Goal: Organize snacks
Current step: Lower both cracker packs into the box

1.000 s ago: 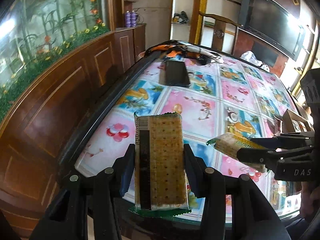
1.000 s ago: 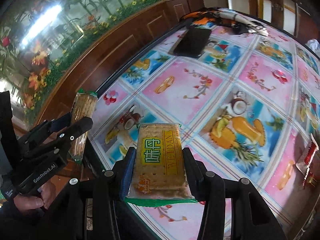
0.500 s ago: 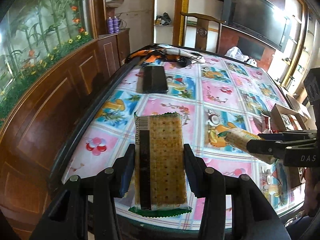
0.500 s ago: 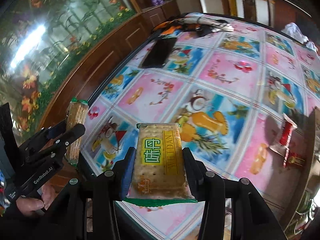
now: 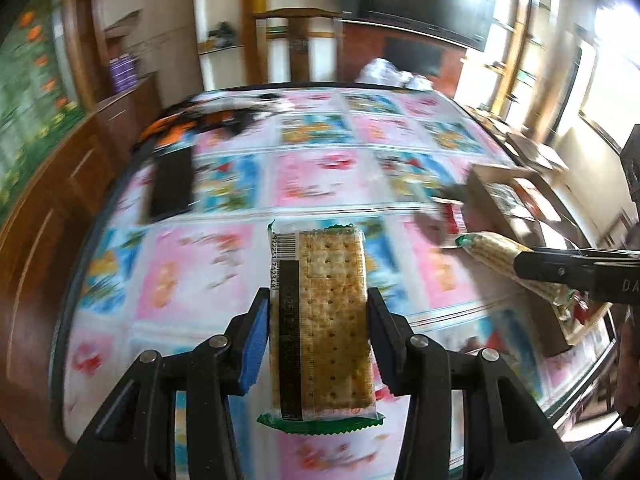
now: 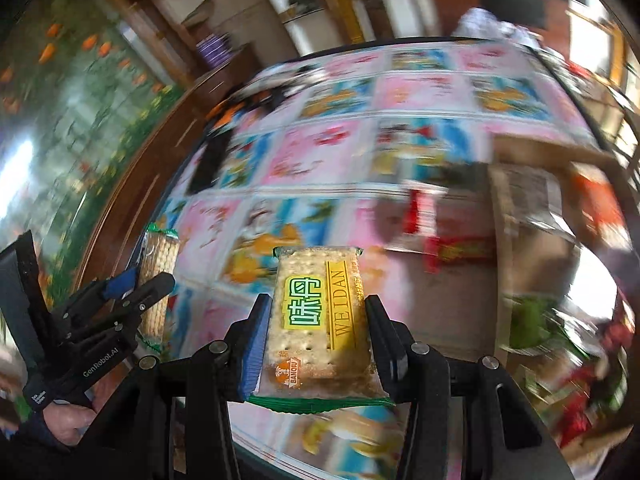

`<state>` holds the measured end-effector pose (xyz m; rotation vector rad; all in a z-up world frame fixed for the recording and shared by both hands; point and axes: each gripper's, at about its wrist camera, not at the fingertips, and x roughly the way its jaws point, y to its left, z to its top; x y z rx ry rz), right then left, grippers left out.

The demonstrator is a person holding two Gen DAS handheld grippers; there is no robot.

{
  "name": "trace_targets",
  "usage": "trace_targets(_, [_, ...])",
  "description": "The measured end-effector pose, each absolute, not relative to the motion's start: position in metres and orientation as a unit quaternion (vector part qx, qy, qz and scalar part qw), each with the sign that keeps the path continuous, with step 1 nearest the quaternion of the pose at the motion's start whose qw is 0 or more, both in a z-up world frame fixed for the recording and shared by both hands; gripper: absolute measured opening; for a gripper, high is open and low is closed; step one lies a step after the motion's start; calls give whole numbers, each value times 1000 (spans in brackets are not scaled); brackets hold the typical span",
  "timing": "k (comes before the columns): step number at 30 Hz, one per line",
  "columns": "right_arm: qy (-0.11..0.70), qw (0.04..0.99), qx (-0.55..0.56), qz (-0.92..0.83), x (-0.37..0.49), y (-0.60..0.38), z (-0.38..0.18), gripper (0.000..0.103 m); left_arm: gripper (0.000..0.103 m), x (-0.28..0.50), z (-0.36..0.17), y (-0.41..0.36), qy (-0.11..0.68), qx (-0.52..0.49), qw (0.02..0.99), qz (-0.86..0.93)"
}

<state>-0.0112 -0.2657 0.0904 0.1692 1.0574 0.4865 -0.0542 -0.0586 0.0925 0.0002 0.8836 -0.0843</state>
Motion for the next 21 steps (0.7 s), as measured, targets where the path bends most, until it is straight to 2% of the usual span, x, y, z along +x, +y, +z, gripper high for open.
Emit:
trace_targets(10, [470,864,156,93,-51,-385,103,50,45,-24,96,-162,416,47,891,-175])
trace_targets(21, [460,869,180,11,-83,-459,108,50,45,-21,97,-263,408,84,866,-276])
